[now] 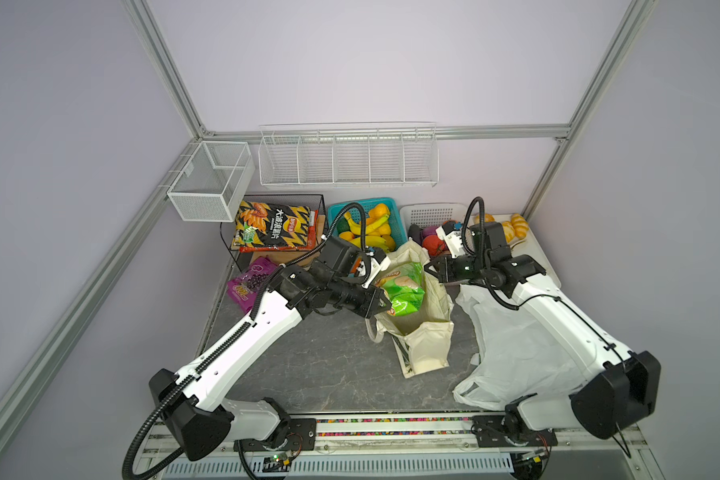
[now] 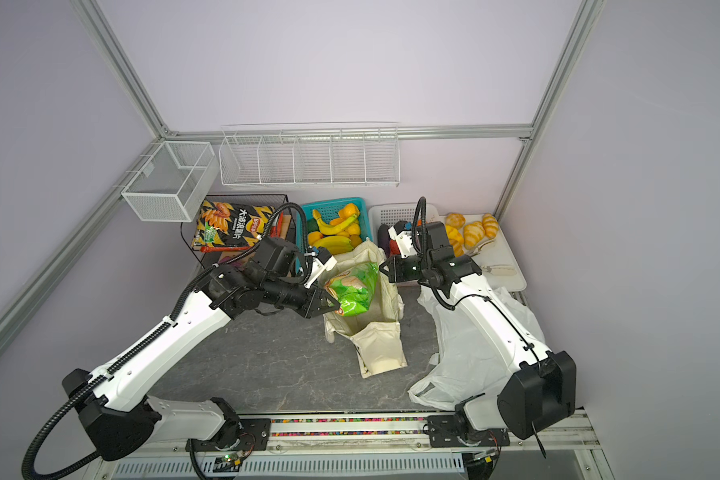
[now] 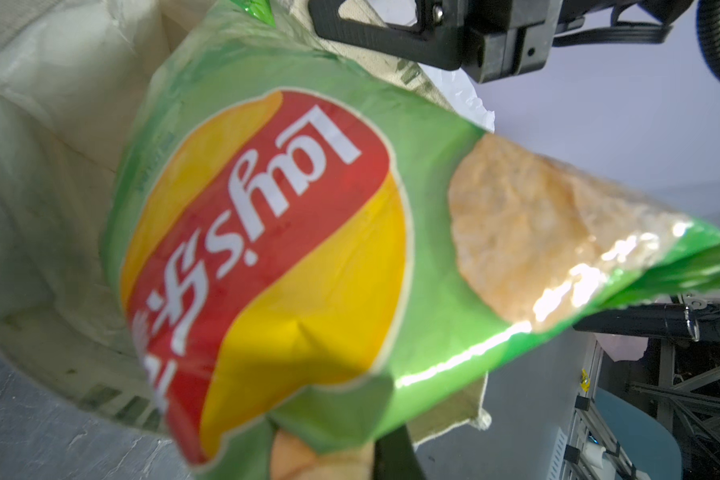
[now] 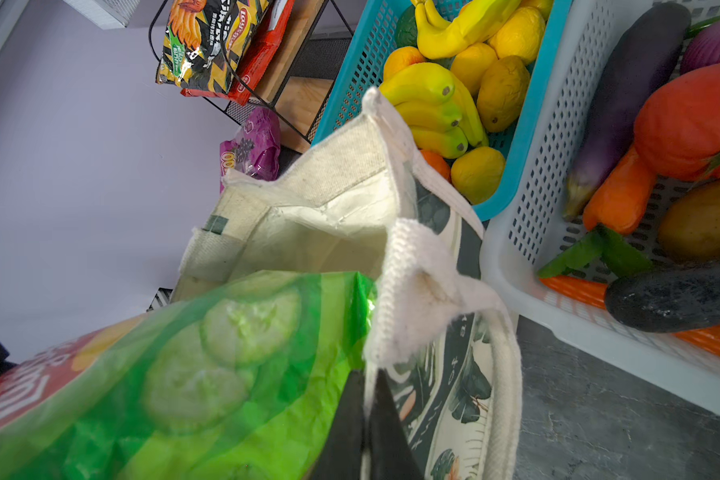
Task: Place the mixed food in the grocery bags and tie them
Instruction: 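Lift the green Lay's bag with the left gripper and carry it over the tote, then lower the Lay's bag into the tote and open the left gripper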
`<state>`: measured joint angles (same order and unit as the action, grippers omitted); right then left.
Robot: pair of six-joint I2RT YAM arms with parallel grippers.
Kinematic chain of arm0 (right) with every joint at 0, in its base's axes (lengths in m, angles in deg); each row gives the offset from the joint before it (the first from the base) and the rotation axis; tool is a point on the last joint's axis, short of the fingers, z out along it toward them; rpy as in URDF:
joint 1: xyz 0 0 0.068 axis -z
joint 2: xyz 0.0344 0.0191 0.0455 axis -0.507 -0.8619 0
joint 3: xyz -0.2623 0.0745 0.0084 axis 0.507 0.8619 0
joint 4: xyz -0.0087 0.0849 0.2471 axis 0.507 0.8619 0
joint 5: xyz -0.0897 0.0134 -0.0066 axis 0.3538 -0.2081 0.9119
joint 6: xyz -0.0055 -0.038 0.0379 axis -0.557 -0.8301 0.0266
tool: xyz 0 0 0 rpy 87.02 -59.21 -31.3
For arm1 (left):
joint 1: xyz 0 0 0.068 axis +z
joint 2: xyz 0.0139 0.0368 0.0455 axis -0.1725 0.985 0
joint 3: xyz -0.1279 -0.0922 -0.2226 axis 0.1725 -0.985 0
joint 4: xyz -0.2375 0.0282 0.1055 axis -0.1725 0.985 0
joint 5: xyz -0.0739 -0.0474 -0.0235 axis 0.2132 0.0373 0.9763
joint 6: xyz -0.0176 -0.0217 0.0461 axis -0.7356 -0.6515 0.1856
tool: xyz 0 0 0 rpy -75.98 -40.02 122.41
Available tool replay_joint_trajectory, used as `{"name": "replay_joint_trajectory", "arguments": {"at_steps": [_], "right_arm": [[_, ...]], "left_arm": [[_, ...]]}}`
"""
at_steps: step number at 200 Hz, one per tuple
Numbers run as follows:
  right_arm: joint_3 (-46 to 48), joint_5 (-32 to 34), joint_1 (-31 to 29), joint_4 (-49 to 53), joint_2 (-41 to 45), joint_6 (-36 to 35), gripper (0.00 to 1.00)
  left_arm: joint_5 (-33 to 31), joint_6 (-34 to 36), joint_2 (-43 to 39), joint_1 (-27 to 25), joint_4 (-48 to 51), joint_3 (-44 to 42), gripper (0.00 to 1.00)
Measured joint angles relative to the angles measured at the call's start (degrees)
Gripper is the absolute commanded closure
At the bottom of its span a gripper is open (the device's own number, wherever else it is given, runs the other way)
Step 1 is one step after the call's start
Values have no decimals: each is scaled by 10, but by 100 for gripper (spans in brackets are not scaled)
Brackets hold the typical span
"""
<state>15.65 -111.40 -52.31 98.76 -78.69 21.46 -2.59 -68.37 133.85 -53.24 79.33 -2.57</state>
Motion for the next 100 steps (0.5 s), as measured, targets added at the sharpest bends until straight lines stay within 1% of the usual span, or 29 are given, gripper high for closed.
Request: {"name": "replay_joint_trajectory", "arguments": {"at_steps": [4, 7, 8, 14, 21, 37, 56, 68, 88, 94, 100], "right_arm": [[0, 0, 0, 0, 0, 0, 94], [-1, 0, 0, 2, -2, 0, 93], [-2, -1, 0, 3, -3, 0, 93], [-10, -3, 0, 9, -8, -1, 93], [-15, -4, 0, 9, -14, -1, 93], [-24, -7, 1, 6, -25, -1, 93], [-24, -16, 1, 2, -30, 1, 94], [-24, -22, 0, -3, -32, 2, 93], [-25, -31, 0, -10, -34, 6, 93], [-25, -33, 0, -10, -34, 6, 93], [-25, -35, 0, -11, -34, 6, 93]], "left_arm": [[-1, 1, 1, 0, 2, 0, 100], [-27, 14, 7, -7, 23, 11, 100], [-27, 14, 7, -7, 23, 11, 100], [-68, 31, 26, -20, 72, 49, 100], [-100, 46, 45, -39, 94, 82, 100], [-164, 77, 82, -75, 129, 147, 100], [-229, 115, 111, -96, 171, 197, 100], [-256, 138, 135, -108, 187, 223, 100], [-282, 165, 171, -123, 197, 240, 100], [-287, 170, 181, -125, 198, 241, 97], [-291, 175, 193, -126, 200, 241, 93]]}}
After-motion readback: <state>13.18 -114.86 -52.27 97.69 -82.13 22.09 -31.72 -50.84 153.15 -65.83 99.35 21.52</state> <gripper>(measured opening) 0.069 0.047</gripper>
